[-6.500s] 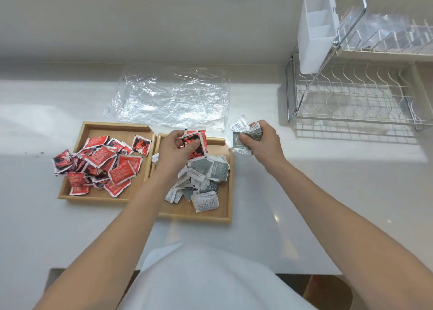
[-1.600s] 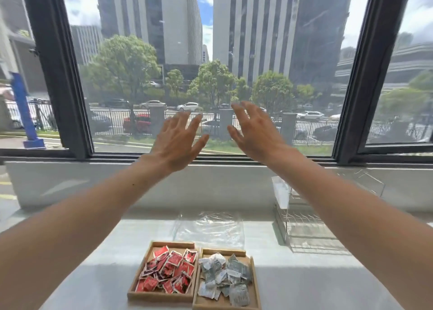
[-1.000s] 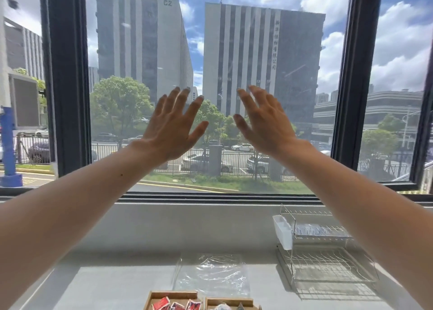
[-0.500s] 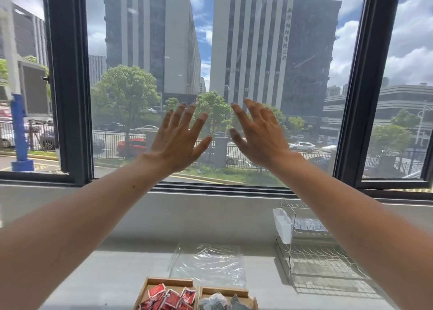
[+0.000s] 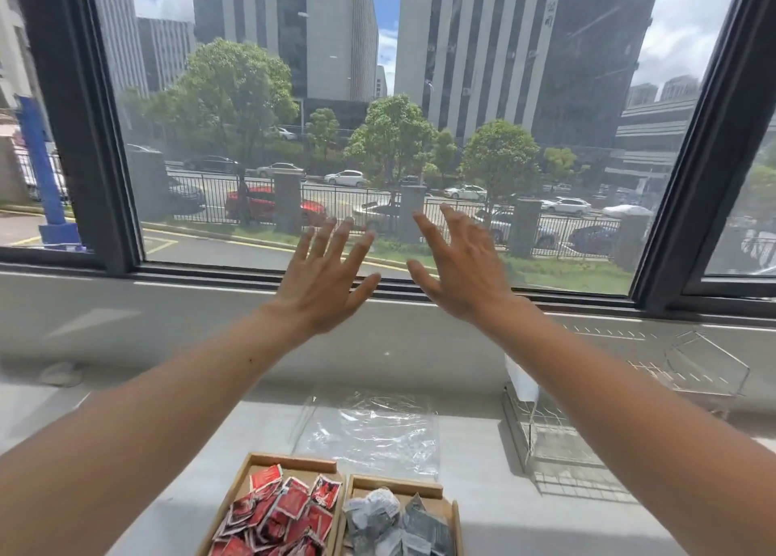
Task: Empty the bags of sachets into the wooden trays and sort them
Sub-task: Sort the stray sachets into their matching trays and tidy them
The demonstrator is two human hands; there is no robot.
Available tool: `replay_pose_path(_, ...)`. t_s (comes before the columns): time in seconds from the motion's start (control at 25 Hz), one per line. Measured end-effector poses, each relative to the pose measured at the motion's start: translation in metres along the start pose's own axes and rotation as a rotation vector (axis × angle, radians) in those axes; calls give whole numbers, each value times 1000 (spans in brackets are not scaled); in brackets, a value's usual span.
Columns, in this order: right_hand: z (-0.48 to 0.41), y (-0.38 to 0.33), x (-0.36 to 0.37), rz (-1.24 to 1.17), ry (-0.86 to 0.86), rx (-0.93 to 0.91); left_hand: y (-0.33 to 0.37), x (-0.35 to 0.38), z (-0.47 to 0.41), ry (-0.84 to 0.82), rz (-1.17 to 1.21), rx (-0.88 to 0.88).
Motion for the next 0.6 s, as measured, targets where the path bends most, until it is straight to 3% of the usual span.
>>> replay_pose_path(0.32, -7, 45, 165, -59, -177, 261, -7, 169, -31, -168, 160, 100)
replay_pose_path(0.6, 48, 98, 293, -158, -418, 557, 21, 309, -3, -403, 248, 192)
Point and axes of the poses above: each hand's wrist, its own z-axis away from the middle knuckle, its own x-axis out of the palm, y = z × x, the point moved 5 cm from there along -z, towards the middle knuckle, and after that the axes turned 11 degrees about -z, right-handed, at the moved point
